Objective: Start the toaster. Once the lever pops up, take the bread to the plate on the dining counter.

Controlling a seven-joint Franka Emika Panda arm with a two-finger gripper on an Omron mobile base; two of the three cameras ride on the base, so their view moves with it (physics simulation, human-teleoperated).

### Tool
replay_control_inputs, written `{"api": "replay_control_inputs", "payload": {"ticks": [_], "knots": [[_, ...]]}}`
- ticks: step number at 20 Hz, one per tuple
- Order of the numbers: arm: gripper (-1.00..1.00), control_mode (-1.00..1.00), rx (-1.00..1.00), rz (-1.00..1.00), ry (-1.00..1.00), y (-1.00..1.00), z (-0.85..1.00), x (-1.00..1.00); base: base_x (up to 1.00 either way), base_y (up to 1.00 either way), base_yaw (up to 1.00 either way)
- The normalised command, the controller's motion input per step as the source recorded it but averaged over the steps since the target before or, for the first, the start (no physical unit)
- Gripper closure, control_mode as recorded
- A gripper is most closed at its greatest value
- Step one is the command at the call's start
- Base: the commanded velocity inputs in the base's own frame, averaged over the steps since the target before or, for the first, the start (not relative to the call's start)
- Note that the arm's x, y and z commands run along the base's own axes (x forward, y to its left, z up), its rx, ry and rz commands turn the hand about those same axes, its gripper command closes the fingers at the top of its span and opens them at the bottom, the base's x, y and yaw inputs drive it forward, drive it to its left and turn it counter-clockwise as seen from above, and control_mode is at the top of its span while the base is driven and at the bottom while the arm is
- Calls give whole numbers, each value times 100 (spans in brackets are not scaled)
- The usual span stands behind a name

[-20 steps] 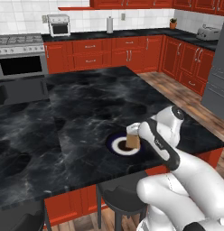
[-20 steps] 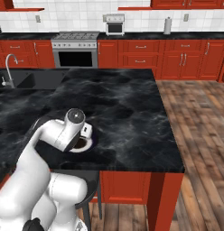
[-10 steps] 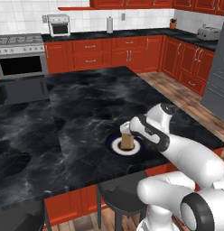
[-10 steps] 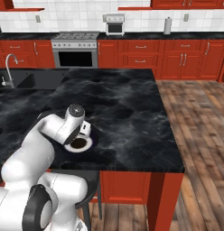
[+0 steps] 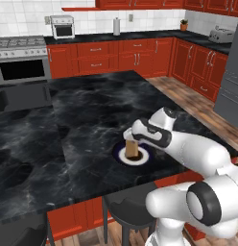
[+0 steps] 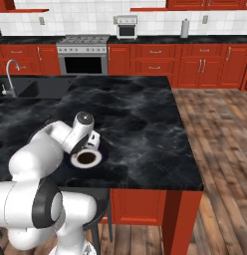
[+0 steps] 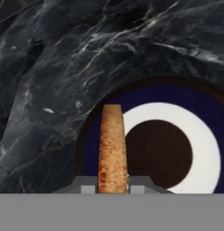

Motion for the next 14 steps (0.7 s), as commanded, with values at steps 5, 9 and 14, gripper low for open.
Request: {"api": "replay_control_inputs", "payload": {"ticks": [5, 9, 14], "knots": [[100, -100, 0, 1, -1, 0, -28, 19, 0, 0, 0], [100, -100, 0, 1, -1, 0, -28, 2, 0, 0, 0], [100, -100, 0, 0, 0, 0, -4, 0, 0, 0, 0]]}}
